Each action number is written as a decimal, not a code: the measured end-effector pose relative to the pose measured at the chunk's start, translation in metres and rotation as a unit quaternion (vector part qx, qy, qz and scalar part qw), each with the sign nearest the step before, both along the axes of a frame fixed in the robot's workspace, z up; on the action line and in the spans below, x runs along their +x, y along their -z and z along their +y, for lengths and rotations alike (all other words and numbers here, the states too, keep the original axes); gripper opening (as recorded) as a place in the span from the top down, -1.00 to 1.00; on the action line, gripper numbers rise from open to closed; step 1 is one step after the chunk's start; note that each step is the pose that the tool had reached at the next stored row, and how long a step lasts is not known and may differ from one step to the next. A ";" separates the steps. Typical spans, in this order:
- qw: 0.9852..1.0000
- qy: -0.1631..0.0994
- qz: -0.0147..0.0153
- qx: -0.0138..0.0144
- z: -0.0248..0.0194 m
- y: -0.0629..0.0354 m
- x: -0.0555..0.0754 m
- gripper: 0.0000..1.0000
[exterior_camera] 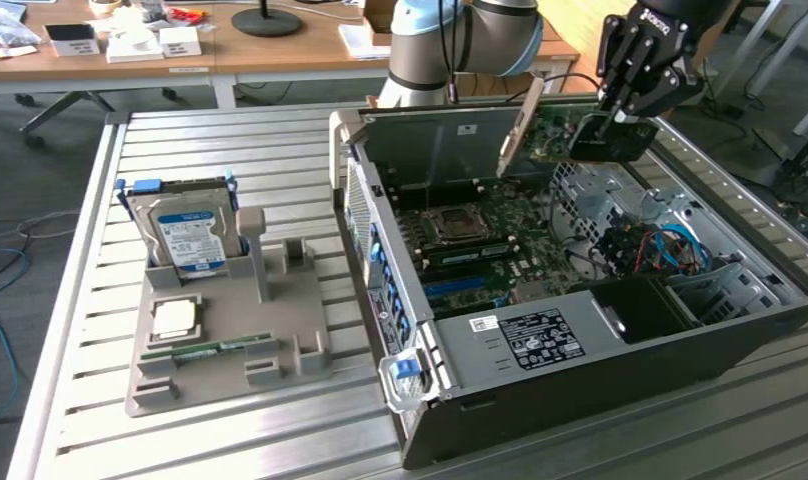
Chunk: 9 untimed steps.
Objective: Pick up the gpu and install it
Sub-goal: 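Insert the gpu into the slot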
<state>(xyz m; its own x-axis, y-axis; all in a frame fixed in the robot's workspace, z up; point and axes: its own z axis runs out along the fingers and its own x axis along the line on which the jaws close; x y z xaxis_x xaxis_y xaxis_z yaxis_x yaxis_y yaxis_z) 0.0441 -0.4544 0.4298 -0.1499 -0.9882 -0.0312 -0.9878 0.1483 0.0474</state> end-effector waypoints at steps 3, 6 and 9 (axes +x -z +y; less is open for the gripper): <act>1.000 -0.001 -0.009 0.000 0.0000 0.0008 -0.002 0.47; 1.000 -0.002 -0.021 0.000 -0.0001 0.0019 -0.005 0.47; 0.999 -0.003 -0.032 0.000 -0.0001 0.0030 -0.008 0.47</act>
